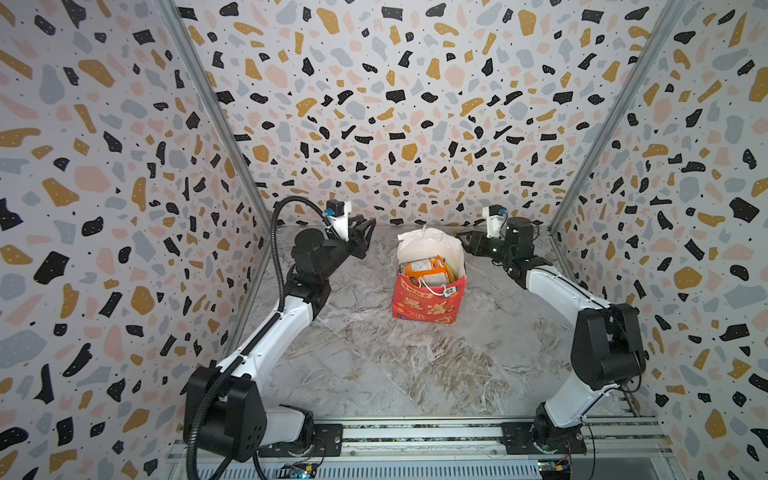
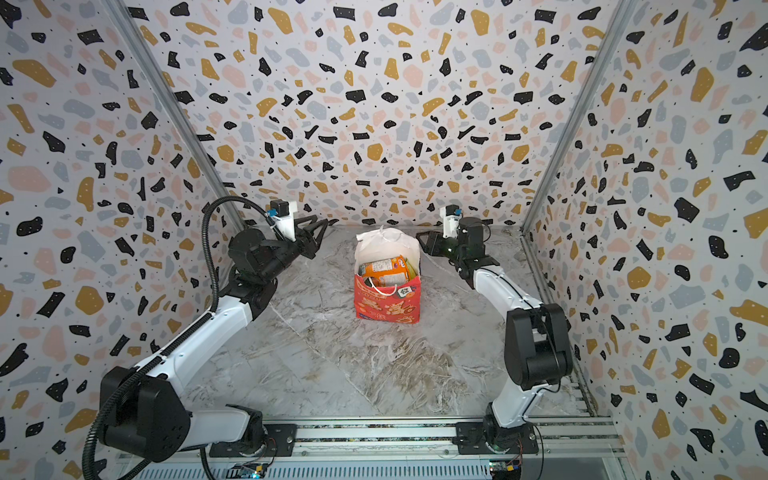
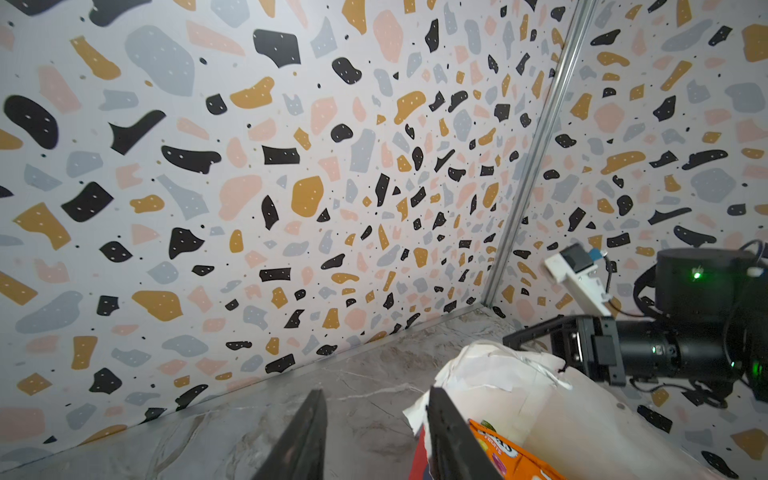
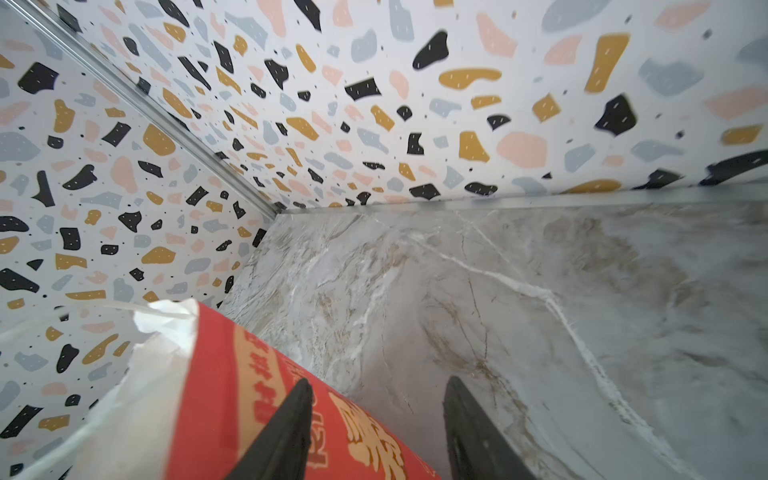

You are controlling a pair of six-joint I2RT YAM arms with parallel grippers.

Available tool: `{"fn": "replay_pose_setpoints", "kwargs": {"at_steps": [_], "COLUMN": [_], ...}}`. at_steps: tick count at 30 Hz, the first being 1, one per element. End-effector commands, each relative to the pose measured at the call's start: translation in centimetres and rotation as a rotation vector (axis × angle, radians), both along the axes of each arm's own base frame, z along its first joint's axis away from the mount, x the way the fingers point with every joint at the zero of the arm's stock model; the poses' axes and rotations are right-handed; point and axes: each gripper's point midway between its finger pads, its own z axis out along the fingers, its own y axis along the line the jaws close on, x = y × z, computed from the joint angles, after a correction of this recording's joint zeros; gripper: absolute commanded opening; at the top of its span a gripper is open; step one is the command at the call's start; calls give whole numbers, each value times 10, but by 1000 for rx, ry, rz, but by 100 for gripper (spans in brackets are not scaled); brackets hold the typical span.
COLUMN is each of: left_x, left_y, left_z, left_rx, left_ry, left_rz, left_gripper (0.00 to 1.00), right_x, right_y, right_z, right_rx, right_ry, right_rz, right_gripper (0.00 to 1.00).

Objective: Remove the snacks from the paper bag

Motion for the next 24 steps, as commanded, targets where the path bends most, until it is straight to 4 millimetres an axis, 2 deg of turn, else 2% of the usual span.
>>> {"fn": "replay_pose_setpoints", "kwargs": {"at_steps": [1, 5, 8, 13, 16, 19, 24], "left_x": [-26, -36, -40, -40, -42, -43, -45], "left_y": [-11, -9, -9, -10, -10, -10, -9], "left_z": [8, 6, 0, -5, -7, -10, -13], "left_rx": [-10, -44, -36, 4, 2, 4, 13], "left_ry": [-59, -60, -53, -37, -38, -40, -39], "left_rz": [-62, -75, -81, -84, -89, -90, -85], "left_gripper": [47, 50, 52, 56, 57, 57, 57], "right_x": [-10, -20, -20, -19, -14, -10, -15], "right_y": [-12, 2, 14, 38, 45, 45, 51], "right_z": [42, 65, 66, 58, 42, 34, 34], "right_rx": [-100, -171, -229, -378, -502, -527, -504], "right_ry": [-118, -179, -157, -137, -109, -88, -99], "right_rz": [-8, 116, 182, 250, 267, 266, 305], "right_gripper": [57, 61, 62, 69, 70, 70, 71]}}
